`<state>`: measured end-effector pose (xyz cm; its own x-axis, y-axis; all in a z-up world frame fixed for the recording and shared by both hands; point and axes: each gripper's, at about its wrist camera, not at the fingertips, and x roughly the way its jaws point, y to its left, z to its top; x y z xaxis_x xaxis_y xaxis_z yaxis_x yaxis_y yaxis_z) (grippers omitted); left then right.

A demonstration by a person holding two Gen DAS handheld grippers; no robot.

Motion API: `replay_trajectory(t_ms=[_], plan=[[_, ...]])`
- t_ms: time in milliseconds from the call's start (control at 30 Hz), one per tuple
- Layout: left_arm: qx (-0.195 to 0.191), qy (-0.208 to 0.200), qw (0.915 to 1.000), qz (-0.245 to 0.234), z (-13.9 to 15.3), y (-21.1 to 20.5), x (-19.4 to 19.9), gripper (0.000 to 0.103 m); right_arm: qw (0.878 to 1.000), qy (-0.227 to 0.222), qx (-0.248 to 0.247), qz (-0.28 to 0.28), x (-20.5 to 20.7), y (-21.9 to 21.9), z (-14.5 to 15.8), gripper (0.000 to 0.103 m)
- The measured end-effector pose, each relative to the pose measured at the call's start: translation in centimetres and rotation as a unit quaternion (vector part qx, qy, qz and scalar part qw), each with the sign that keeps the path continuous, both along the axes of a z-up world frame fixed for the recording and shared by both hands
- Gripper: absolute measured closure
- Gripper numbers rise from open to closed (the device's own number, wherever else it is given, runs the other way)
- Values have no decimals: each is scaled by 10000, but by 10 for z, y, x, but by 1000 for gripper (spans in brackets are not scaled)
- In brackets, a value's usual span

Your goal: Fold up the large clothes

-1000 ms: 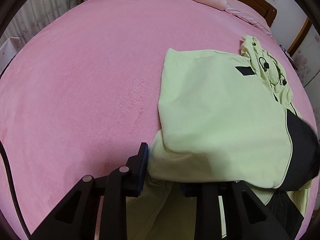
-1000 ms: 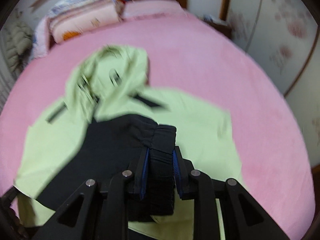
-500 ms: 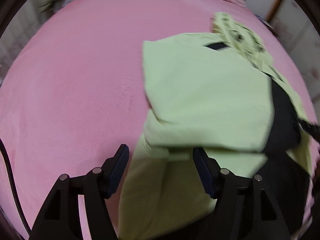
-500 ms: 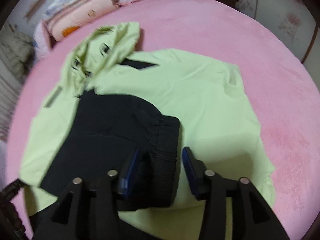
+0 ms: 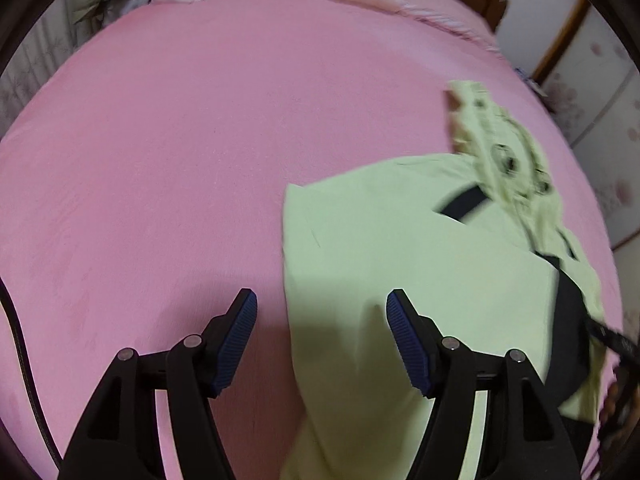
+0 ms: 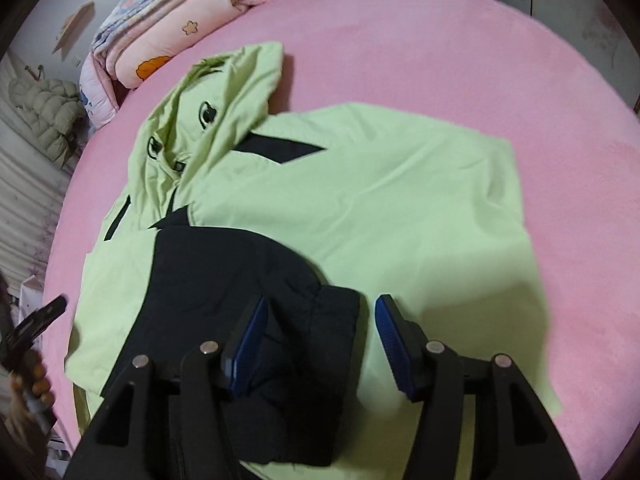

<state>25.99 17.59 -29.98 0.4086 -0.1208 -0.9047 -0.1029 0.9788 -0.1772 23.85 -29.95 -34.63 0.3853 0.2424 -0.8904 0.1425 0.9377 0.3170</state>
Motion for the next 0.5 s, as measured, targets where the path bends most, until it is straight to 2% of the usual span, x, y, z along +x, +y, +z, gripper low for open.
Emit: replay_trajectory(t_ms=[100, 167, 200, 233, 267, 333, 400, 500], plan=[[-63, 272, 9995, 157, -23, 0, 30, 37, 10000, 18, 54, 43, 4, 1, -10, 47], [17, 247, 9996, 114, -30, -6, 40, 39, 9999, -43, 4, 97, 4, 5, -11, 47], [100, 216, 9997, 96, -32, -9, 41, 62, 9999, -78, -4, 132, 4, 7, -11, 47], [201, 208, 9996, 9, -32, -15, 43, 79, 9998, -108, -9, 186, 4, 9, -11, 51], [414, 229, 9989, -74, -32, -21, 46, 96, 9997, -115, -66, 216, 5, 12, -12, 64], [861, 112, 9961, -151, -26, -33, 45, 101, 9991, -129, -248, 320, 7, 19, -11, 73], [1221, -143, 9924, -59, -15, -36, 39, 102, 9980, -274, -441, 356, 9, 25, -4, 76], [1174, -525, 9915, 203, 3, -26, 32, 102, 9924, -777, -849, 441, 11, 38, 18, 77]])
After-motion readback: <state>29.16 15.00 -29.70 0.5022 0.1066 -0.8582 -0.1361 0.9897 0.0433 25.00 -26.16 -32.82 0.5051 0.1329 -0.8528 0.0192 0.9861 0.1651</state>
